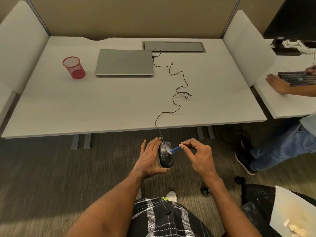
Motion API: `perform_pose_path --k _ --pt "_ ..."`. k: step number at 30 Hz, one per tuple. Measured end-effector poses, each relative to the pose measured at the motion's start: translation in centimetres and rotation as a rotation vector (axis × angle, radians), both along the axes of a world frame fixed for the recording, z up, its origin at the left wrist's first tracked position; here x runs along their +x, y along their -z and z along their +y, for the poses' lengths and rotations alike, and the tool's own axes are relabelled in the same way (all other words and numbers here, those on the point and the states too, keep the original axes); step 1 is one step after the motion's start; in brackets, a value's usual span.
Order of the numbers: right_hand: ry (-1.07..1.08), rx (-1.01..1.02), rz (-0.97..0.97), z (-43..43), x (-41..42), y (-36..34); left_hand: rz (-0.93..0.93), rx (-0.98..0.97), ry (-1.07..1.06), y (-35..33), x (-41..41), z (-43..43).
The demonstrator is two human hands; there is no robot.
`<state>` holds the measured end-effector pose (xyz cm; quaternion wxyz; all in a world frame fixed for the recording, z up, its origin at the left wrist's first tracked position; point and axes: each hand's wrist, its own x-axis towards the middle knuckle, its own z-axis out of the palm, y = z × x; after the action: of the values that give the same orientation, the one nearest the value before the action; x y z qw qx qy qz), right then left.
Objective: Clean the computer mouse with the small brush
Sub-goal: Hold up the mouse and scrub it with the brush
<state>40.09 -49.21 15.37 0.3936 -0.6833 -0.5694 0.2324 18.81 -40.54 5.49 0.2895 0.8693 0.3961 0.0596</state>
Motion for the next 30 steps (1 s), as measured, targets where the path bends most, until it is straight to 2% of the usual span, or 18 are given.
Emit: perform_pose_path --k 5,9,12,19,23,27,30 --pt "-0.032 -0.04 -0.046 0.2 0.0 -0.2 0.011 0.002 -0.004 -0.1 0.0 0.2" --pt "0.147 0.037 -0.033 0.3 -0.1 0.1 0.008 -0.002 -0.006 -0.1 0.1 0.3" --pt "0.181 -0.003 0.048 0.5 -0.3 0.5 0.0 -0.004 -0.002 0.0 0.1 0.3" --pt "0.326 -0.023 0.105 1.3 -0.3 0.9 -0.014 0.021 0.006 0.0 0.4 0.4" --pt "0.385 -0.025 0.017 1.9 -0.4 0.6 -0.012 0.056 0.036 0.0 0.5 0.4" --pt "0.204 0.04 -0.132 1.8 -1.4 -0.2 0.006 0.065 0.037 -0.1 0.8 0.4" --pt "0.055 0.049 -0.163 1.1 -2.7 0.0 0.02 0.061 0.036 0.0 0.9 0.3"
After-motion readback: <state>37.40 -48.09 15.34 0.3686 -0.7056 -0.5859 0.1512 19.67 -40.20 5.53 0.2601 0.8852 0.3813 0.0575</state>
